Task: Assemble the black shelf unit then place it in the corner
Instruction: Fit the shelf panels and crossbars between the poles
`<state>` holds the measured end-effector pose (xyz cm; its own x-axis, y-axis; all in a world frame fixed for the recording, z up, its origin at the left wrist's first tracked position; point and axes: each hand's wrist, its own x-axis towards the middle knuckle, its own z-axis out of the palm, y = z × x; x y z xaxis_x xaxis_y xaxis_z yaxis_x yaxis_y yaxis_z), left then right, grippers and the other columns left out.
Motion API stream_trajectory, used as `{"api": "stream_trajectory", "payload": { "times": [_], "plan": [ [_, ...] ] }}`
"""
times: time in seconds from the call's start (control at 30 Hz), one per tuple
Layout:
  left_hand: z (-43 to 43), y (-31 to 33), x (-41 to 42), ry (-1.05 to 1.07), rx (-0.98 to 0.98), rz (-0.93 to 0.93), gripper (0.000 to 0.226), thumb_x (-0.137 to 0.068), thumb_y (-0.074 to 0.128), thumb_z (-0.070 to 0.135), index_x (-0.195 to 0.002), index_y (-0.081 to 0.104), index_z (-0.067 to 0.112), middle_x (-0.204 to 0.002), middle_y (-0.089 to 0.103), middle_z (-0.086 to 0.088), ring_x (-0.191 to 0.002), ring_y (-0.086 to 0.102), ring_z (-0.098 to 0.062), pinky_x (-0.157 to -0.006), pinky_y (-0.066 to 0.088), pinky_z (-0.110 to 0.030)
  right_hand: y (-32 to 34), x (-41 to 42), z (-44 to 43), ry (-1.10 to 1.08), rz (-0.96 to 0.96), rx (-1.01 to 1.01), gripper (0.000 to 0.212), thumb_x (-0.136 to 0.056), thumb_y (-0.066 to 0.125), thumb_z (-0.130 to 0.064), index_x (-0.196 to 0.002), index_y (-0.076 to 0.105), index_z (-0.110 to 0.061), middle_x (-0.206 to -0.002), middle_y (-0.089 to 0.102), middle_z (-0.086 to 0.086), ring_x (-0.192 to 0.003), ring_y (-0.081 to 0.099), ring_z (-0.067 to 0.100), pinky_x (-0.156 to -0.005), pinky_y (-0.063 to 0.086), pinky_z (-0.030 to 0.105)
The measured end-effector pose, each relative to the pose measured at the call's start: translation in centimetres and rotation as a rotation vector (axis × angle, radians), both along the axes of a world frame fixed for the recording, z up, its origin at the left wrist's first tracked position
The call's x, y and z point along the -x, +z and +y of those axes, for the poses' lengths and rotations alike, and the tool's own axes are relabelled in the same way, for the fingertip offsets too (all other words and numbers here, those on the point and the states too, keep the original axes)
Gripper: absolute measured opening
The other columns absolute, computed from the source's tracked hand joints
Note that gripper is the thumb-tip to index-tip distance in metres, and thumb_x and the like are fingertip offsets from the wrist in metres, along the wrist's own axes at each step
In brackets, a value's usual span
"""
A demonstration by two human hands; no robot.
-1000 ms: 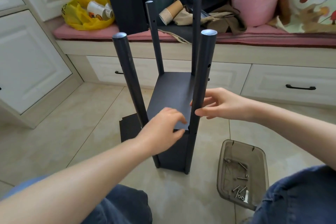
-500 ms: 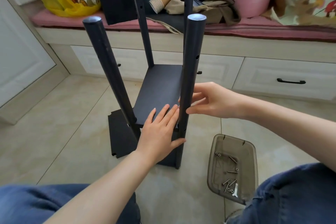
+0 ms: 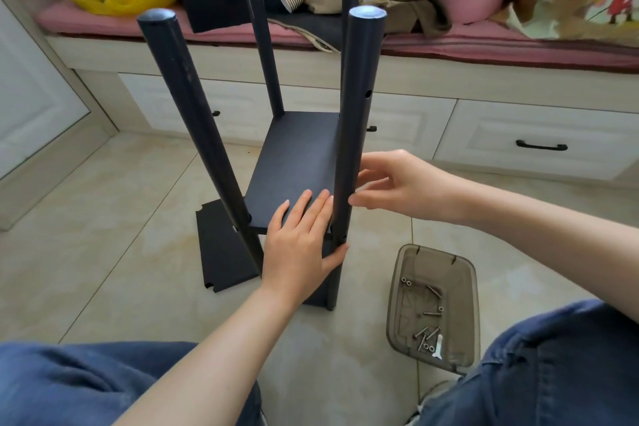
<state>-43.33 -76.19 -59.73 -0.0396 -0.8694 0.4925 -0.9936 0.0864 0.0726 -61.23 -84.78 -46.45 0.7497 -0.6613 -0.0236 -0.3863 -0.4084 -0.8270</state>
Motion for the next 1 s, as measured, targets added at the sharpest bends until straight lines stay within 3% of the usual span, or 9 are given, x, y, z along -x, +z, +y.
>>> {"api": "stream_trajectory", "payload": {
  "times": [0.1,0.2,0.3,0.47,0.6,0.7,0.83,1.0],
  "plan": [
    [0.4,-0.5,0.5,0.032,0.019,0.046,0.063,-0.09,0.068,0.05,-0.143,0.058,0.016,-0.148,0.055,0.0,-0.143,0.046,-0.025,-0.119,0.028,-0.043,-1.4,1.0,-0.3,-0.103,0.089,-0.038,0.019,-0.092,0.068,-0.021,-0.111,0.065,-0.024,-0.104,0.073,-0.008,-0.095,0.07,0.005,-0.08,0.059,0.024],
    [0.9,-1.1,1.2,0.058,0.073,0.099,0.054,-0.094,0.066,0.044,-0.139,0.062,0.014,-0.146,0.058,0.0,-0.141,0.048,-0.027,-0.118,0.024,-0.041,-4.4,1.7,-1.3,-0.172,0.362,-0.031,0.016,-0.095,0.065,-0.025,-0.11,0.064,-0.021,-0.103,0.072,-0.002,-0.087,0.068,0.006,-0.07,0.054,0.021],
    [1.1,-1.3,1.6,0.075,0.082,0.129,0.051,-0.094,0.069,0.041,-0.135,0.064,0.012,-0.145,0.059,-0.002,-0.14,0.048,-0.028,-0.118,0.023,-0.042,-8.8,2.7,-1.4,-0.255,0.539,-0.164,0.019,-0.097,0.061,-0.022,-0.113,0.064,-0.012,-0.099,0.071,0.003,-0.083,0.067,0.012,-0.061,0.049,0.019],
    [0.9,-1.4,1.8,0.072,0.088,0.135,0.049,-0.093,0.07,0.041,-0.133,0.066,0.012,-0.143,0.06,-0.002,-0.14,0.048,-0.028,-0.118,0.023,-0.042,-16.9,4.8,0.8,-0.427,0.733,-0.234,0.028,-0.097,0.06,-0.031,-0.107,0.063,-0.005,-0.103,0.067,0.011,-0.087,0.061,0.026,-0.072,0.047,0.028],
    [0.8,-1.4,1.8,0.075,0.099,0.136,0.052,-0.095,0.055,0.047,-0.131,0.067,0.011,-0.142,0.061,-0.002,-0.14,0.048,-0.028,-0.118,0.021,-0.04,-21.6,5.5,3.4,-0.559,0.739,-0.381,0.037,-0.098,0.056,-0.042,-0.096,0.052,-0.005,-0.091,0.06,0.011,-0.082,0.06,0.029,-0.067,0.046,0.031],
    [0.8,-1.4,1.9,0.084,0.094,0.128,0.053,-0.095,0.053,0.047,-0.131,0.067,0.01,-0.142,0.061,-0.003,-0.14,0.048,-0.028,-0.118,0.022,-0.041,-24.0,5.0,4.5,-0.588,0.69,-0.47,0.05,-0.096,0.058,-0.046,-0.114,0.051,0.0,-0.106,0.06,0.015,-0.101,0.062,0.032,-0.073,0.045,0.032],
    [0.8,-1.4,2.0,0.096,0.085,0.125,0.052,-0.095,0.056,0.046,-0.132,0.066,0.01,-0.142,0.061,-0.003,-0.14,0.048,-0.028,-0.118,0.022,-0.042,-25.5,3.5,5.4,-0.643,0.66,-0.493,0.065,-0.092,0.067,-0.033,-0.136,0.035,0.005,-0.135,0.052,0.022,-0.121,0.055,0.036,-0.089,0.048,0.035],
    [0.9,-1.5,2.2,0.108,0.095,0.133,0.051,-0.095,0.057,0.045,-0.131,0.067,0.01,-0.142,0.061,-0.002,-0.14,0.047,-0.028,-0.118,0.023,-0.043,-26.3,2.3,6.1,-0.595,0.66,-0.463,0.06,-0.088,0.067,-0.022,-0.133,0.035,0.001,-0.132,0.054,0.021,-0.117,0.057,0.036,-0.083,0.047,0.032]
  ]
}}
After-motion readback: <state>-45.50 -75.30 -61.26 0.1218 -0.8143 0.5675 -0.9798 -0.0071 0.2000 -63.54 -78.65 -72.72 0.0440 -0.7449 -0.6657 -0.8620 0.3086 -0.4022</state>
